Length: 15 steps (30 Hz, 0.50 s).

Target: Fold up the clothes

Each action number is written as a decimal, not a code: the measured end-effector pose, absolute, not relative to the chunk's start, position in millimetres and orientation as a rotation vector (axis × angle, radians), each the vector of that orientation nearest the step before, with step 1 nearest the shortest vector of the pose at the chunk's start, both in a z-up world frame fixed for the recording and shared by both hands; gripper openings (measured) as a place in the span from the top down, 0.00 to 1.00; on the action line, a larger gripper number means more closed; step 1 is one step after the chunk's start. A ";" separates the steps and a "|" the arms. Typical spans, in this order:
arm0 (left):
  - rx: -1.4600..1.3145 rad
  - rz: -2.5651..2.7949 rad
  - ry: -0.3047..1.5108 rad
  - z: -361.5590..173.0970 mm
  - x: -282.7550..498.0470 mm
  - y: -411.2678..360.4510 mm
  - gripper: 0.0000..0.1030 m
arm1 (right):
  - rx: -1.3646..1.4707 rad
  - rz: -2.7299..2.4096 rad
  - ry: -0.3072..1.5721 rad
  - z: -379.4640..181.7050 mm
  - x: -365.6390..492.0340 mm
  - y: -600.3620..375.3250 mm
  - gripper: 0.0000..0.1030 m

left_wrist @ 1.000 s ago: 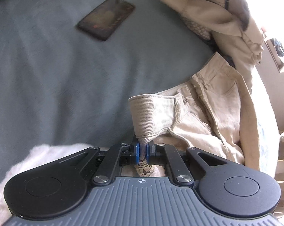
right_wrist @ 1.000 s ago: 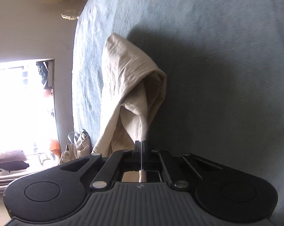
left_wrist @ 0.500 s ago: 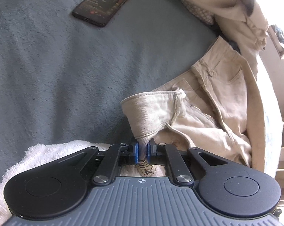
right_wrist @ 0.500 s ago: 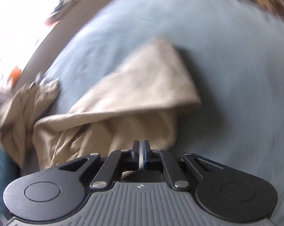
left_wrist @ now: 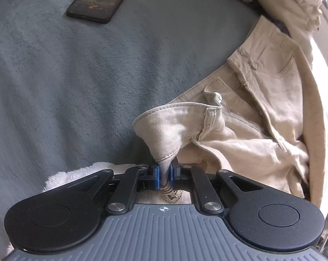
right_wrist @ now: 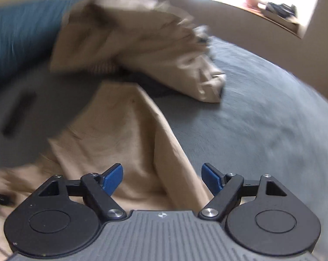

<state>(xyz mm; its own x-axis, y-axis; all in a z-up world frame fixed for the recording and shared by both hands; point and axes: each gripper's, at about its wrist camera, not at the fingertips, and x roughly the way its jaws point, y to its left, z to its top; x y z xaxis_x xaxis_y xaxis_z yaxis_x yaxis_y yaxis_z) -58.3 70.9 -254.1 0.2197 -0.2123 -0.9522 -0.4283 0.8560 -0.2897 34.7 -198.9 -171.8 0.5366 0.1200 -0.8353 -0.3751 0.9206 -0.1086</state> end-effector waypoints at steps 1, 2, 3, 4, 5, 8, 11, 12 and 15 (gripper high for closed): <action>-0.560 0.160 1.374 -255.7 -55.6 70.9 0.93 | -0.347 0.285 0.990 -185.5 49.1 -191.6 0.20; -0.553 0.160 1.386 -257.4 -52.9 70.8 0.93 | -0.400 0.268 1.019 -199.2 63.1 -185.3 0.22; -0.546 0.159 1.399 -259.1 -50.2 70.7 0.93 | -0.427 0.256 1.046 -208.8 72.8 -185.3 0.31; -0.541 0.158 1.411 -260.9 -47.4 70.9 0.93 | -0.427 0.252 1.078 -214.4 80.7 -189.7 0.43; -0.539 0.156 1.423 -262.7 -44.3 71.4 0.93 | -0.383 0.264 1.094 -214.1 87.1 -197.1 0.72; -0.536 0.158 1.457 -268.4 -35.2 71.6 0.93 | -0.266 0.270 1.070 -202.5 99.9 -221.0 0.95; -0.498 0.141 1.483 -273.7 -25.5 69.2 0.93 | -0.149 0.230 1.088 -207.2 127.1 -243.8 0.95; -0.487 0.133 1.489 -275.2 -22.8 68.6 0.93 | -0.102 0.207 1.104 -213.8 139.3 -251.9 0.94; -0.489 0.102 1.508 -279.8 -18.6 71.2 0.93 | 0.027 0.130 1.176 -252.7 175.0 -274.9 0.92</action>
